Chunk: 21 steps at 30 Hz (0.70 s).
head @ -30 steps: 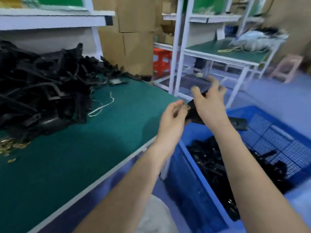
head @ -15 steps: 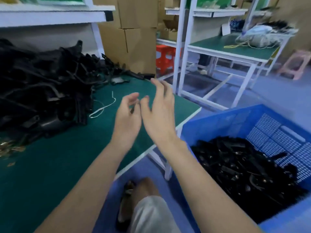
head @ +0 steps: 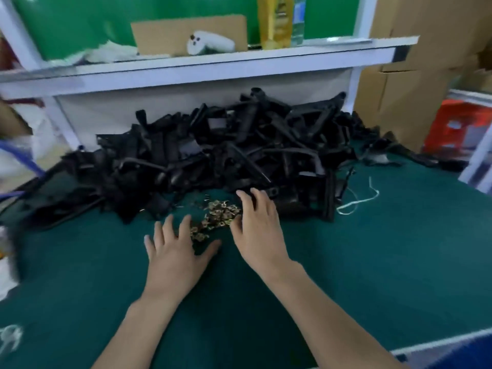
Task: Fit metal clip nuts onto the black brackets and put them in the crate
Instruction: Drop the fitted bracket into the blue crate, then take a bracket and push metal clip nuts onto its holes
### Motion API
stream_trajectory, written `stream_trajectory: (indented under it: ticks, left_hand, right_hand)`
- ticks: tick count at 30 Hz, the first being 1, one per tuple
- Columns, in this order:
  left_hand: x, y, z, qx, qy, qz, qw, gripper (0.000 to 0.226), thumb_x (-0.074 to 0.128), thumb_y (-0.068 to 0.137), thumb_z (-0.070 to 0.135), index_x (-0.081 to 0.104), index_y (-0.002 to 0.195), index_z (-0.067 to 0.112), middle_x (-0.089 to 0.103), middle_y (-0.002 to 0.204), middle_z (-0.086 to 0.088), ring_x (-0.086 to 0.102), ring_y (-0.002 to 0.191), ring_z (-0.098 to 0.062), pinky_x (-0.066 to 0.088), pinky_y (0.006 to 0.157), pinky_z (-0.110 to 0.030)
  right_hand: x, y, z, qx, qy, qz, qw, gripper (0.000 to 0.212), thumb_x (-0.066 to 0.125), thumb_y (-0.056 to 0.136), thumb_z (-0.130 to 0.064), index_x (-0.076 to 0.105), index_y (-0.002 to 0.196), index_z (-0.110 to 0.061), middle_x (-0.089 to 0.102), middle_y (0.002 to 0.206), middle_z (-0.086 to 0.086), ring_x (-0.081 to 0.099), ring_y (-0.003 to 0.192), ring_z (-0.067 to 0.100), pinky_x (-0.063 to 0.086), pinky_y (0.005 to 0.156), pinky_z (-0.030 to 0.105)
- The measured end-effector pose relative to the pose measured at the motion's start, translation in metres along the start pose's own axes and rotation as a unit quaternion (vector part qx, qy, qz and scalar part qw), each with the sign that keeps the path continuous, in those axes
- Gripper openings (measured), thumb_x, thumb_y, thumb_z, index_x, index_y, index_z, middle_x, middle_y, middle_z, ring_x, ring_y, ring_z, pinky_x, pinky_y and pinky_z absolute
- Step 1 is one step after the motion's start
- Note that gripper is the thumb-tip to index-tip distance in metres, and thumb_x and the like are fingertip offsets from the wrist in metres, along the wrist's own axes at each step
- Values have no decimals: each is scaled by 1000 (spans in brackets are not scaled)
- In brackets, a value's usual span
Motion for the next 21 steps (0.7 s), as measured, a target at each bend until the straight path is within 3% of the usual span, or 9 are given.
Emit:
stream_trajectory:
  ticks: [6, 9, 13, 15, 17, 21]
  left_hand:
    - [8, 44, -11, 22, -42, -8, 999, 85, 37, 93, 72, 17, 160, 23, 14, 166, -11, 11, 154, -29, 13, 125, -44]
    - [7, 59, -11, 7, -75, 21, 997, 80, 43, 95, 68, 26, 157, 20, 18, 164, -14, 16, 152, -32, 20, 122, -45]
    - [-4, 70, -27, -75, -104, 141, 982, 54, 44, 102, 50, 50, 144, 17, 30, 155, -23, 22, 146, -39, 20, 120, -51]
    - [-5, 76, -40, -129, -120, 109, 978, 46, 42, 104, 44, 51, 144, 22, 26, 157, -28, 17, 148, -42, 13, 122, -53]
    - [-2, 81, -47, -162, -121, 56, 978, 45, 39, 105, 41, 50, 145, 24, 34, 153, -28, 23, 146, -42, 12, 122, -53]
    - [-6, 80, -48, -163, -152, 99, 970, 40, 40, 106, 30, 59, 137, 14, 50, 138, -19, 39, 130, -37, 24, 116, -49]
  right_hand:
    - [36, 33, -8, -5, -58, 0, 998, 59, 43, 105, -33, 25, 158, -17, 23, 162, 15, 13, 153, 33, 12, 126, 49]
    - [37, 47, -7, 1, -75, 41, 996, 53, 47, 101, -29, 40, 151, -13, 40, 150, 16, 35, 143, 34, 25, 120, 53]
    - [38, 52, -3, 10, -52, 80, 995, 43, 52, 98, -21, 54, 140, -11, 55, 133, 15, 53, 124, 33, 39, 111, 51]
    - [36, 52, -2, 8, -32, 100, 994, 40, 54, 97, -17, 57, 137, -12, 58, 129, 13, 55, 119, 32, 42, 108, 48]
    - [34, 50, 0, 8, -10, 122, 992, 37, 56, 96, -13, 59, 133, -11, 60, 125, 12, 57, 115, 32, 46, 103, 47]
    - [32, 52, 2, 6, 27, 148, 989, 36, 57, 94, -10, 60, 130, -11, 60, 122, 11, 56, 112, 31, 47, 100, 47]
Point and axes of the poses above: each hand's wrist, its own y-axis towards the middle knuckle, its own x-axis out of the palm, z = x × y, the point moved 3 cm from there along y, towards the middle knuckle
